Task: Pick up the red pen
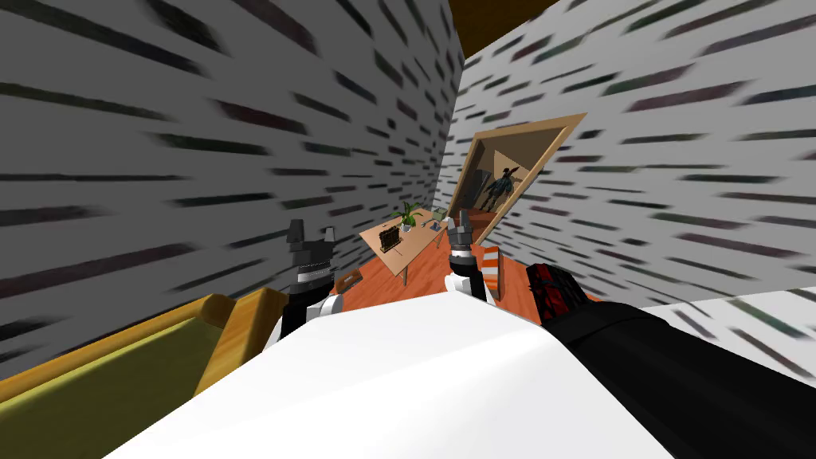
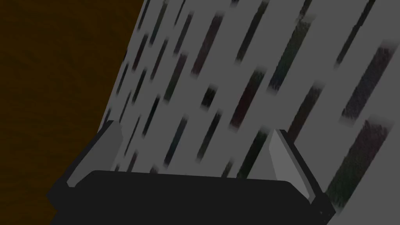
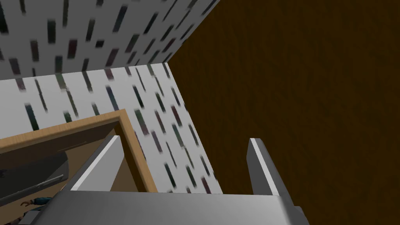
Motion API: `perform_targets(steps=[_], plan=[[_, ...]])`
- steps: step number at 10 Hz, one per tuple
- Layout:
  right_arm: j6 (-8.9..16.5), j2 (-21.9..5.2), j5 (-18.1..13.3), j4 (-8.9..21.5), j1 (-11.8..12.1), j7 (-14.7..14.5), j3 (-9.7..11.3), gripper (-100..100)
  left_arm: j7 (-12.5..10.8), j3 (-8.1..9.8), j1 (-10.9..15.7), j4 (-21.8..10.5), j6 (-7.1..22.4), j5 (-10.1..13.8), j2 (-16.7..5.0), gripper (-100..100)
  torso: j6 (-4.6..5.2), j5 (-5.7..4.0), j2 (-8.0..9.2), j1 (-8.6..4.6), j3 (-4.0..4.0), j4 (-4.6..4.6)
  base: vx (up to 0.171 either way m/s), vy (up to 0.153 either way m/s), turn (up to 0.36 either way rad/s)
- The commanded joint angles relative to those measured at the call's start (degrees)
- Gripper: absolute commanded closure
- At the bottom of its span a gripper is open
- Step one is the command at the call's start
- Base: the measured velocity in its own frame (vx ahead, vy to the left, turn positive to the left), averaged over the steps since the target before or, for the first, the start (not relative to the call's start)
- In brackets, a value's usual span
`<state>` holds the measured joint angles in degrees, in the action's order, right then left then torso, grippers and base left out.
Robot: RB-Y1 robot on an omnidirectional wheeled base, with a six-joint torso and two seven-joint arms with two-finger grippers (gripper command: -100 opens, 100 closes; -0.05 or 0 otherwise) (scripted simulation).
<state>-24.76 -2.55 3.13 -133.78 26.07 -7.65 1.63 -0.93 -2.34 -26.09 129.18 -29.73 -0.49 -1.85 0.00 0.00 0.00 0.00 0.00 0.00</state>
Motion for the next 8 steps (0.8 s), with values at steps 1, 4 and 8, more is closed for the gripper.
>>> perform_targets(steps=[1,4,8], plan=[[0.00,0.00,0.00,0.00,0.00,0.00,0.00,0,0.73,-0.21,0.21,-1.33,2.11,1.57,-2.06,-100,0.00,0.00,0.00,0.00,0.00,0.00,-0.002,-0.042,-0.179],[0.00,0.01,0.00,0.00,0.00,0.00,0.01,0,2.00,-0.57,0.58,-3.61,5.75,4.29,-4.95,-100,0.01,-0.06,-0.03,-0.28,-0.02,-0.01,0.007,-0.074,-0.123],[0.00,0.01,0.00,0.00,0.00,0.00,0.01,0,4.46,-1.29,1.25,-8.05,12.50,9.57,-9.85,-100,0.01,-0.07,-0.06,-0.30,-0.04,-0.02,0.014,-0.081,-0.178]])
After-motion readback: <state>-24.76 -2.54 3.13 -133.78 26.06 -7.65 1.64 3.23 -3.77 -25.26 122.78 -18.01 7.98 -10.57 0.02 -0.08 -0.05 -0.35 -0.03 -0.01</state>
